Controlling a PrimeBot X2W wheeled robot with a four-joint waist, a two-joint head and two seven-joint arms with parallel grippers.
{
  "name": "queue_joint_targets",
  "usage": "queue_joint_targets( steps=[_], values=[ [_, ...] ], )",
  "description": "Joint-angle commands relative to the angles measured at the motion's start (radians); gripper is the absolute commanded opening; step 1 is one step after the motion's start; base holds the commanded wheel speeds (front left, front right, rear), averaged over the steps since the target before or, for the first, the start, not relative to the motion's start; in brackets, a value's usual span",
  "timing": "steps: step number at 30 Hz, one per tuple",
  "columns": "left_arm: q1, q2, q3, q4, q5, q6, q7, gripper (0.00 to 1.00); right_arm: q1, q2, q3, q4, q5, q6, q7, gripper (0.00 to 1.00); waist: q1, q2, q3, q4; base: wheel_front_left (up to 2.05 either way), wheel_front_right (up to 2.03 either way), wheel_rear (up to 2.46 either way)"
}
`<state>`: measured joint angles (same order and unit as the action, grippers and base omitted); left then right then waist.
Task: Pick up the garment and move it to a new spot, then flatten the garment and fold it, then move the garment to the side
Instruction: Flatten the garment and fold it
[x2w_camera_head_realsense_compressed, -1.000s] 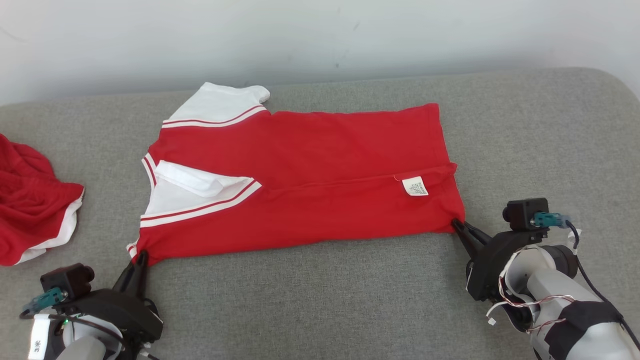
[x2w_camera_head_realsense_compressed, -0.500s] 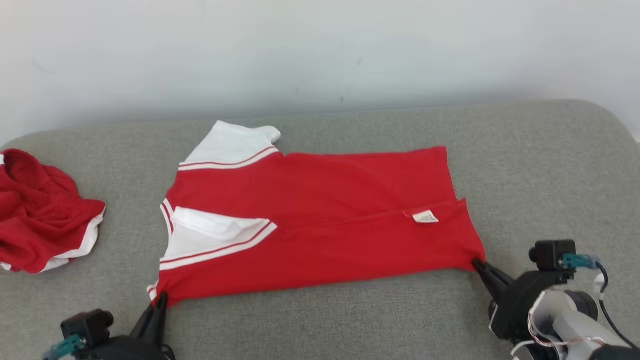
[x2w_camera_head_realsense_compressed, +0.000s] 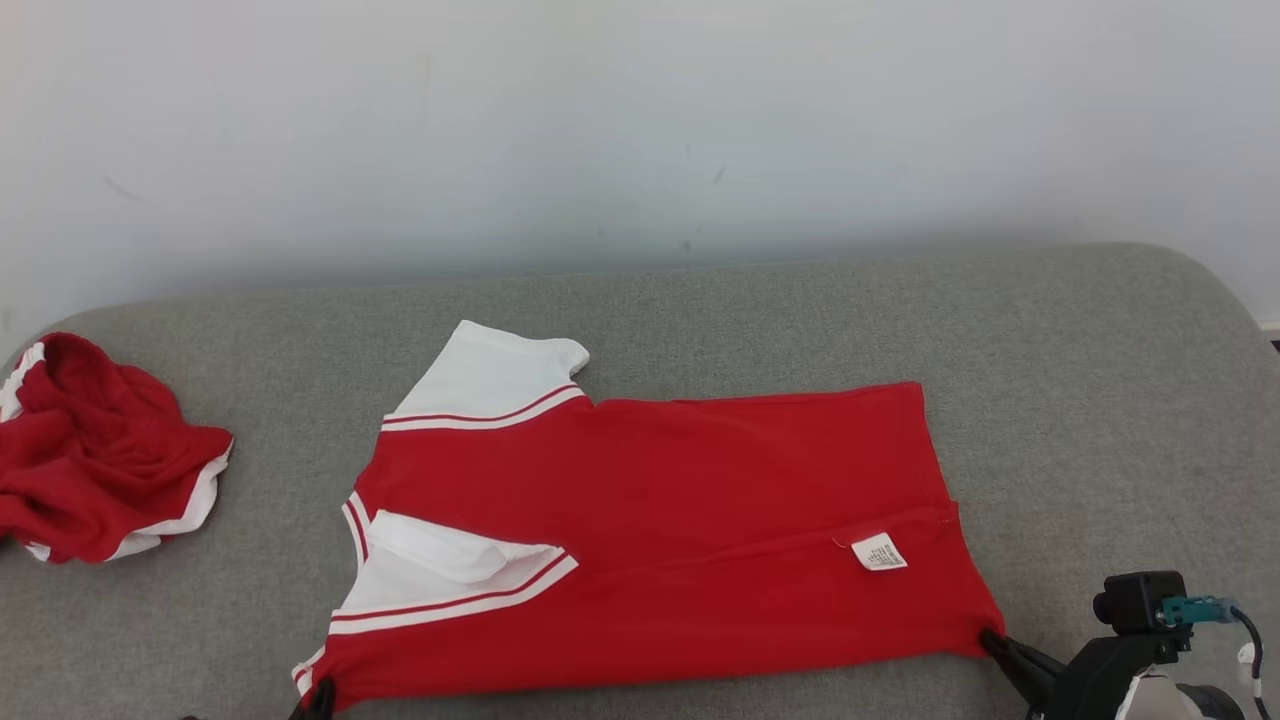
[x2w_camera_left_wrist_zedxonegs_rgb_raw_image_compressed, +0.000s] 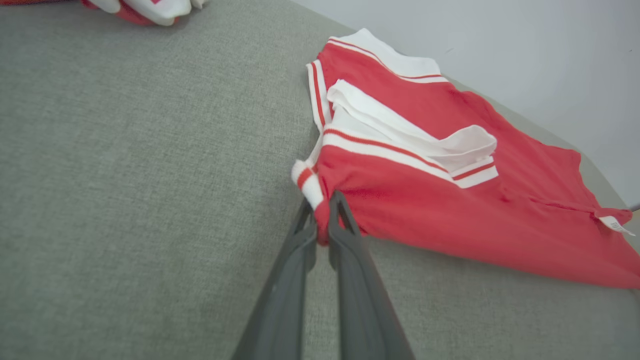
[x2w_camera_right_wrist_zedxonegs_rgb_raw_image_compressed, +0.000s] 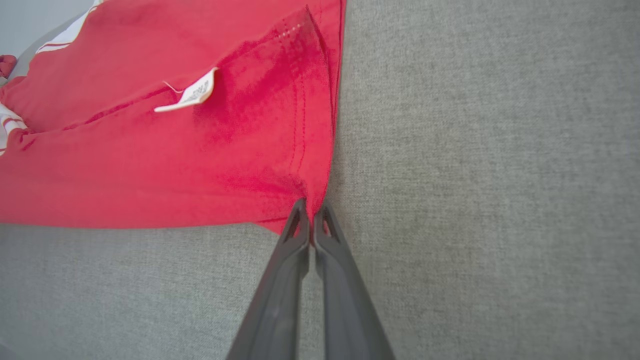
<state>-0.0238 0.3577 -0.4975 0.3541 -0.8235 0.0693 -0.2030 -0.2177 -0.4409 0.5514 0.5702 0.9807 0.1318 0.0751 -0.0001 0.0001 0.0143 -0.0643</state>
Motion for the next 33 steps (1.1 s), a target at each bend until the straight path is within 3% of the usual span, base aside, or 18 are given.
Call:
queue_joint_targets(
  steps=[1,5,10,11,12,13,21,27,33],
  values=[
    [0.021,0.017,0.010,-0.021,-0.005,0.014,0.003,0.00,0.019,-0.019,-0.013,-0.012,-0.010,-0.002,0.013,0.00,0.0001,-0.0001,-0.002,0.003,0.00,0.00,0.00],
    [0.067,0.039,0.013,-0.090,-0.013,0.046,0.029,0.00,0.061,-0.024,-0.061,-0.050,-0.046,-0.002,0.056,0.00,0.0001,-0.0001,0.001,0.005,0.00,0.00,0.00],
    [0.089,0.033,0.019,-0.133,-0.041,0.054,0.042,0.00,0.092,0.010,-0.142,-0.102,-0.111,-0.002,0.105,0.00,0.0001,-0.0001,0.007,0.006,0.00,0.00,0.00],
    [0.091,0.033,0.020,-0.134,-0.043,0.055,0.042,0.48,0.096,0.011,-0.159,-0.106,-0.125,-0.002,0.111,0.47,0.0001,-0.0001,0.007,0.006,0.00,0.00,0.00],
    [0.094,0.033,0.021,-0.136,-0.044,0.059,0.042,0.93,0.103,0.016,-0.176,-0.109,-0.137,-0.002,0.122,0.73,0.0001,-0.0001,0.007,0.006,0.00,0.00,0.00],
    [0.096,0.033,0.027,-0.138,-0.047,0.064,0.034,1.00,0.109,0.021,-0.191,-0.115,-0.150,-0.002,0.132,1.00,0.0001,-0.0001,0.007,0.006,0.00,0.00,0.00],
    [0.107,0.065,0.064,-0.169,-0.047,0.080,0.010,1.00,0.142,0.048,-0.311,-0.207,-0.217,-0.002,0.177,1.00,0.0001,-0.0001,0.008,0.005,0.00,0.00,0.00],
    [0.095,0.077,0.105,-0.204,-0.004,0.107,-0.036,1.00,0.141,0.099,-0.404,-0.313,-0.285,-0.002,0.125,1.00,0.0001,-0.0001,0.008,0.004,0.00,0.00,0.00],
    [0.052,0.072,0.141,-0.241,0.099,0.142,-0.059,1.00,0.114,0.137,-0.415,-0.364,-0.347,-0.002,0.064,1.00,0.0001,-0.0001,0.011,0.008,0.00,0.00,0.00]
  ],
)
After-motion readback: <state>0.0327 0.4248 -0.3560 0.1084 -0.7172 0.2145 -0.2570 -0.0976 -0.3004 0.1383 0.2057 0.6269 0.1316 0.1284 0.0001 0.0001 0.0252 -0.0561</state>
